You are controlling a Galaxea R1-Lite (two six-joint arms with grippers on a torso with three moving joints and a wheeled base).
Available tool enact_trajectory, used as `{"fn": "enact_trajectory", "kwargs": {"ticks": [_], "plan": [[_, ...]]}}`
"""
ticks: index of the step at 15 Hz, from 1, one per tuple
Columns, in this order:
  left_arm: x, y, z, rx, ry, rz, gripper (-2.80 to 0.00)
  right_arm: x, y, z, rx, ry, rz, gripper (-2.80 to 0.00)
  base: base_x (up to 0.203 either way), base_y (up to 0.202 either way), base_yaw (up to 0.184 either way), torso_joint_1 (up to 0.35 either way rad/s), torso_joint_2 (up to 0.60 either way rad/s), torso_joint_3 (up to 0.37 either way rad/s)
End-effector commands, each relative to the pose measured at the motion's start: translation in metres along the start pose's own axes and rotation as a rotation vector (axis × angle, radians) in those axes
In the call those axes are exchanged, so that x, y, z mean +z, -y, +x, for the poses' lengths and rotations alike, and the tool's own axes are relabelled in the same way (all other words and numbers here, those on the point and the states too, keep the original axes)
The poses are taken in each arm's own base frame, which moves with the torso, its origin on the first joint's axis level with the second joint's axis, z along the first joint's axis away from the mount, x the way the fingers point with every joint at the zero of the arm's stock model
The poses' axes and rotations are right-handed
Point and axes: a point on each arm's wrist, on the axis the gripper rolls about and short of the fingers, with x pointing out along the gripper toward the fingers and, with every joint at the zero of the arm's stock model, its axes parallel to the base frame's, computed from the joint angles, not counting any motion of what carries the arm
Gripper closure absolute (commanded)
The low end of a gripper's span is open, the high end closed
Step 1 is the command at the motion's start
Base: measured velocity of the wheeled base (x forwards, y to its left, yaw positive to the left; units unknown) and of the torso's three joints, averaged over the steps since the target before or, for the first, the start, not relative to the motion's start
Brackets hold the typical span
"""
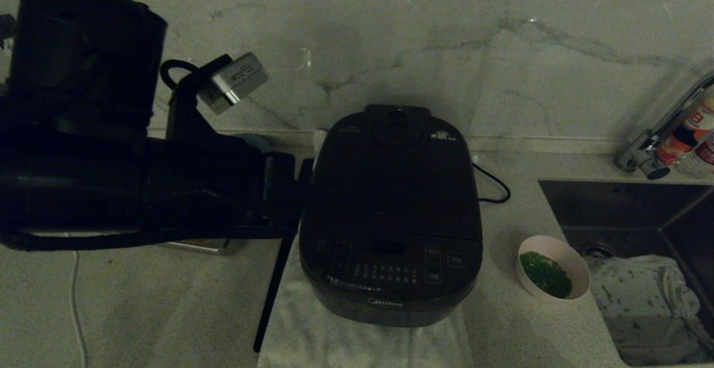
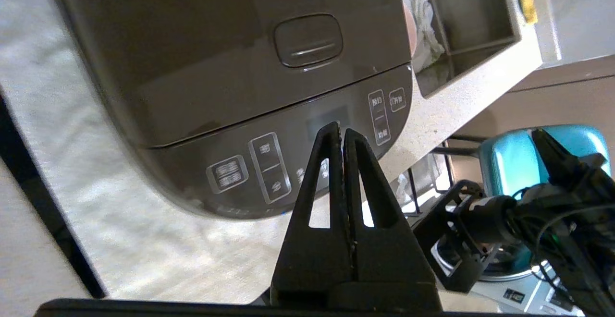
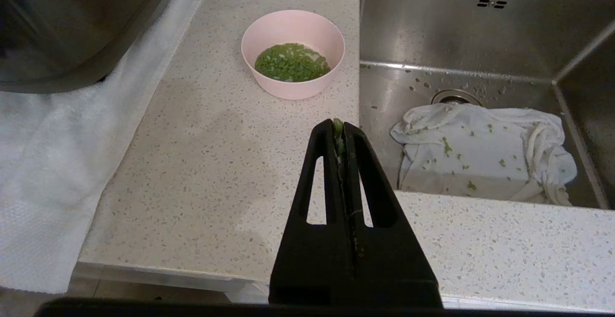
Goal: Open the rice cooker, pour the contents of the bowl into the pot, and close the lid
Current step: Open the rice cooker
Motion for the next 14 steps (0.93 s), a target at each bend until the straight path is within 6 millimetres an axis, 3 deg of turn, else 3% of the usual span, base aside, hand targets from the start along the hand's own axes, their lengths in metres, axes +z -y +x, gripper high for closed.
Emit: {"fn": "enact_trajectory", "kwargs": {"ticks": [1,9,14], "plan": [[-0.004,0.0,0.015,0.001,-0.032,-0.014,0.0,0.0,0.0,0.0,0.001,0.001,0.0,0.0,0.0,0.0,0.0,0.0,0.0,0.0],[-0.012,-0.008,0.065,0.062,-0.06,-0.077,0.0,0.0,0.0,0.0,0.0,0.001,0.0,0.0,0.0,0.0,0.0,0.0,0.0,0.0],[-0.013,-0.009,0.075,0.066,-0.066,-0.078,0.0,0.0,0.0,0.0,0.0,0.001,0.0,0.0,0.0,0.0,0.0,0.0,0.0,0.0]]}}
